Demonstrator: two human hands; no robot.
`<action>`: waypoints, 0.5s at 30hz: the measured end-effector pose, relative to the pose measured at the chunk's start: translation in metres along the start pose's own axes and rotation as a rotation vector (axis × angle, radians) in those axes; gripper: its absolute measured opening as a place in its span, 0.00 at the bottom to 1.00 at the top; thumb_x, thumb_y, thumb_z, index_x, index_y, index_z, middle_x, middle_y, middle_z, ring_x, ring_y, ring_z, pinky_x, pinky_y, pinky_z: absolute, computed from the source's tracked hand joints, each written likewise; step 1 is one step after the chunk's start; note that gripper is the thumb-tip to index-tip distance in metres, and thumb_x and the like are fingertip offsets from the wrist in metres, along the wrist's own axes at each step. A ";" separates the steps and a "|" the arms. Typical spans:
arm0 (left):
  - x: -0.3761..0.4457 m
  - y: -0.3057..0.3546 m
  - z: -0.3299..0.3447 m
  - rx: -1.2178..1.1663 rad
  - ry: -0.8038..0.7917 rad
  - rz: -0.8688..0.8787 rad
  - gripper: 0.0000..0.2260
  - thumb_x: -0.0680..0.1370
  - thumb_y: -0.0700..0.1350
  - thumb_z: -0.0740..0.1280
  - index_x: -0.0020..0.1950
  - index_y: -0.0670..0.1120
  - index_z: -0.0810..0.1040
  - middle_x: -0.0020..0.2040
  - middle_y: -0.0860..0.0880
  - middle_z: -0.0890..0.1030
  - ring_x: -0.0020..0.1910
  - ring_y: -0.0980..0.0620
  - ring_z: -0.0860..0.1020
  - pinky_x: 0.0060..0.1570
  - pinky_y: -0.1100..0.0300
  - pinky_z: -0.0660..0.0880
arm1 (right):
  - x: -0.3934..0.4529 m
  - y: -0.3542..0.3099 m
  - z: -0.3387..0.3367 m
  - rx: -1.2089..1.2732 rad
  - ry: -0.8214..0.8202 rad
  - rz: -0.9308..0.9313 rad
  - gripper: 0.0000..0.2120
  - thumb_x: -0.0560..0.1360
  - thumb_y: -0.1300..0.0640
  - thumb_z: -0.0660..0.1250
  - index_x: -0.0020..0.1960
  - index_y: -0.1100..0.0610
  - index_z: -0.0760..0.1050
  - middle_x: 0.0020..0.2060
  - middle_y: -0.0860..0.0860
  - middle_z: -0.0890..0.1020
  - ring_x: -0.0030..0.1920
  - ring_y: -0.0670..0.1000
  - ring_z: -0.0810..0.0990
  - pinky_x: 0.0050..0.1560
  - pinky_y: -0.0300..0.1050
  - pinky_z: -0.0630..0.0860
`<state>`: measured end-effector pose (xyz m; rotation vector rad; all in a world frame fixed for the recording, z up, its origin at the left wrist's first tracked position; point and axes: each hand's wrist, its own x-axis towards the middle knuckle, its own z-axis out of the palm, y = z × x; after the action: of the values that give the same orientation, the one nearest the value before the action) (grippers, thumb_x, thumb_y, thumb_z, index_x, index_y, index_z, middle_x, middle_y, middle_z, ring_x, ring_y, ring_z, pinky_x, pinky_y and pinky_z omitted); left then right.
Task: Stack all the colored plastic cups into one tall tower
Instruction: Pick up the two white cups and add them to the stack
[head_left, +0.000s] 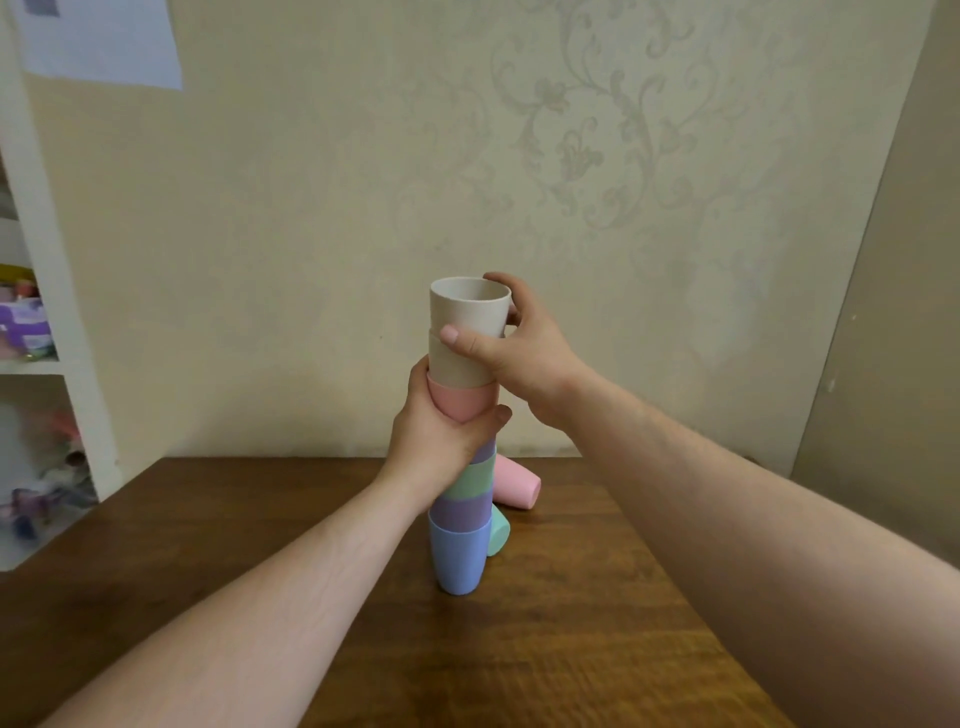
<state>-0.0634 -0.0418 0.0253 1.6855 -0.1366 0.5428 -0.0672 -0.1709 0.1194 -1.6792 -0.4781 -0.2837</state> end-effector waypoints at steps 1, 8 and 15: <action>0.000 0.000 0.000 0.015 0.000 0.001 0.37 0.66 0.55 0.83 0.71 0.60 0.70 0.57 0.58 0.85 0.54 0.53 0.86 0.52 0.48 0.85 | 0.000 0.002 -0.002 0.013 -0.011 0.010 0.41 0.73 0.47 0.82 0.80 0.44 0.66 0.66 0.49 0.78 0.62 0.45 0.81 0.55 0.42 0.81; 0.011 -0.013 -0.024 -0.052 0.162 0.004 0.36 0.67 0.53 0.83 0.71 0.56 0.70 0.59 0.55 0.83 0.56 0.49 0.85 0.57 0.44 0.85 | 0.004 0.081 -0.016 -0.004 0.259 0.270 0.14 0.84 0.48 0.65 0.66 0.52 0.79 0.53 0.51 0.82 0.47 0.52 0.79 0.50 0.48 0.76; 0.015 -0.022 -0.034 -0.109 0.095 0.016 0.30 0.66 0.50 0.81 0.63 0.60 0.71 0.58 0.54 0.85 0.55 0.52 0.86 0.56 0.48 0.85 | -0.023 0.200 0.010 -0.569 -0.092 0.498 0.21 0.76 0.43 0.75 0.64 0.51 0.80 0.57 0.49 0.85 0.58 0.53 0.83 0.60 0.48 0.80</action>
<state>-0.0506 -0.0018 0.0153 1.5509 -0.1095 0.6154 0.0042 -0.1863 -0.0681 -2.3071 -0.0244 0.0349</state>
